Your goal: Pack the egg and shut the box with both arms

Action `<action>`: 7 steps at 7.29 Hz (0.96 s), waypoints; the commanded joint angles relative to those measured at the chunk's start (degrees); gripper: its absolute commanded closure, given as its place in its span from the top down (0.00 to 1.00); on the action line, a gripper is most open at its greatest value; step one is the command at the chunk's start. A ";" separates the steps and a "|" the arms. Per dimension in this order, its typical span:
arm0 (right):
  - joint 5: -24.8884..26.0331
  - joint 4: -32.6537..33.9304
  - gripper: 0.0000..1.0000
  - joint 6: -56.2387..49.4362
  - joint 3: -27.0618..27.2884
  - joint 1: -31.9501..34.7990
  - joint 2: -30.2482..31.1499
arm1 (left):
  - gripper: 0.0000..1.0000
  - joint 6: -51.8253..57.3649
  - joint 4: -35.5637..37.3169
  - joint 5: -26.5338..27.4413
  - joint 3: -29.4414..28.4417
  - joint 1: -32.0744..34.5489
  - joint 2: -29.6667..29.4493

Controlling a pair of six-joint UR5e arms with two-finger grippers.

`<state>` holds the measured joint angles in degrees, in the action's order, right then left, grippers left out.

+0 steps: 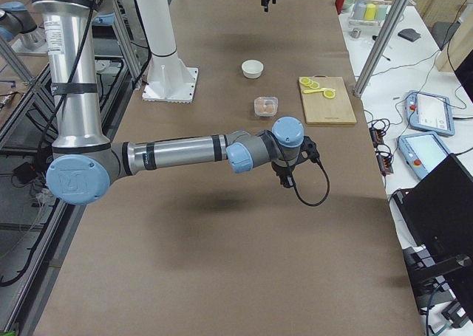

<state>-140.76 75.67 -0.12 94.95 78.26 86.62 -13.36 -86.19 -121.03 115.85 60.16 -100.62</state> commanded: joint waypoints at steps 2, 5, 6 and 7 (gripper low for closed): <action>-5.13 0.44 0.00 3.36 0.15 -4.15 -3.03 | 0.98 5.80 -2.75 -4.97 -4.56 11.18 6.13; -8.28 0.53 0.00 4.69 0.32 -9.25 -3.74 | 0.98 5.71 -6.32 -5.18 -7.91 16.19 10.14; -10.12 0.53 0.00 5.38 -0.11 -10.66 -4.78 | 0.98 5.54 -13.93 -5.87 -12.19 17.95 12.18; -10.23 0.53 0.00 8.09 -0.38 -13.11 -6.97 | 0.98 5.62 -21.66 -6.31 -16.58 19.10 14.03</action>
<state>-150.02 76.19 5.65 94.92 67.83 81.72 -7.76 -99.15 -126.78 104.17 77.49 -89.08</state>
